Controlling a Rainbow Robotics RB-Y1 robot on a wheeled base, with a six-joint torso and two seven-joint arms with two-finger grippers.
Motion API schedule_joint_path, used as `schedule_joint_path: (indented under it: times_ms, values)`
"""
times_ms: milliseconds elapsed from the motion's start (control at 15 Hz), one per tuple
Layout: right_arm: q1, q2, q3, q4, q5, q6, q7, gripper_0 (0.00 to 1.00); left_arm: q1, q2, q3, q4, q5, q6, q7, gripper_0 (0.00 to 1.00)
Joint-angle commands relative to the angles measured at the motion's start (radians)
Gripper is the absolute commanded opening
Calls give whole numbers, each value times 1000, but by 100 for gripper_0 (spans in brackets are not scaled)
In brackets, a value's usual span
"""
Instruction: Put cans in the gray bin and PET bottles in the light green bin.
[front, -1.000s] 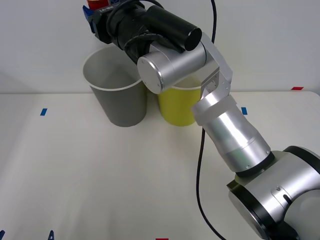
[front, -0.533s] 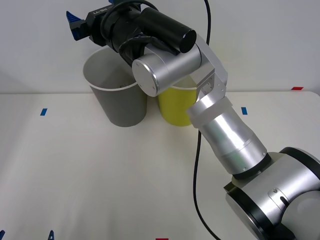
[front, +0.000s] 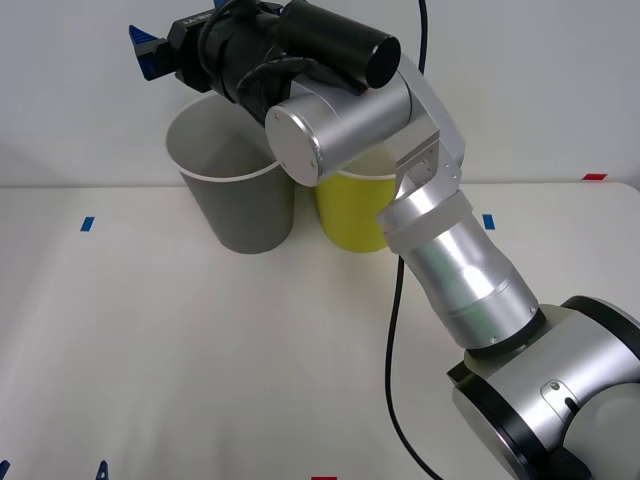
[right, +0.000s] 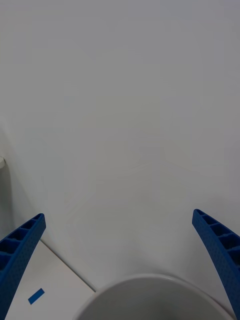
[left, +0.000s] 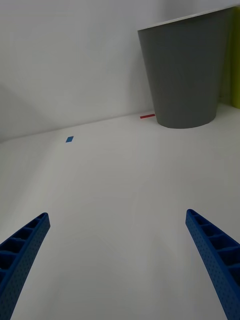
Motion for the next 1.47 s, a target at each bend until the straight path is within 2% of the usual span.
schedule_joint_path:
  times_ms: [67,200,267,400,533,667,800,1000,1200,1467]
  values:
    - [34,-21,-35,-221,-7,252,-26,100,0,0,0,0,0,0,0,92]
    - [92,-47,-24,-309,-14,256,-83,100,0,0,0,0,0,0,0,91]
    - [127,-64,-12,-371,12,256,-124,100,0,0,0,0,0,0,0,92]
    - [182,-79,-3,-472,73,296,-175,100,0,0,0,0,0,0,0,92]
    - [233,-91,-3,-615,162,413,-235,100,0,0,0,0,0,0,0,92]
    - [288,-113,-3,-733,214,485,-285,100,0,0,0,0,0,0,0,92]
    - [360,-139,-3,-813,254,486,-295,100,0,0,0,0,0,0,0,92]
    - [503,-214,-4,-963,368,488,-314,100,0,0,0,0,0,0,0,91]
    - [578,-280,-36,-1103,441,631,-396,100,0,0,0,0,0,0,0,91]
    - [667,-315,-153,-1134,448,654,-383,100,0,0,0,0,0,0,0,92]
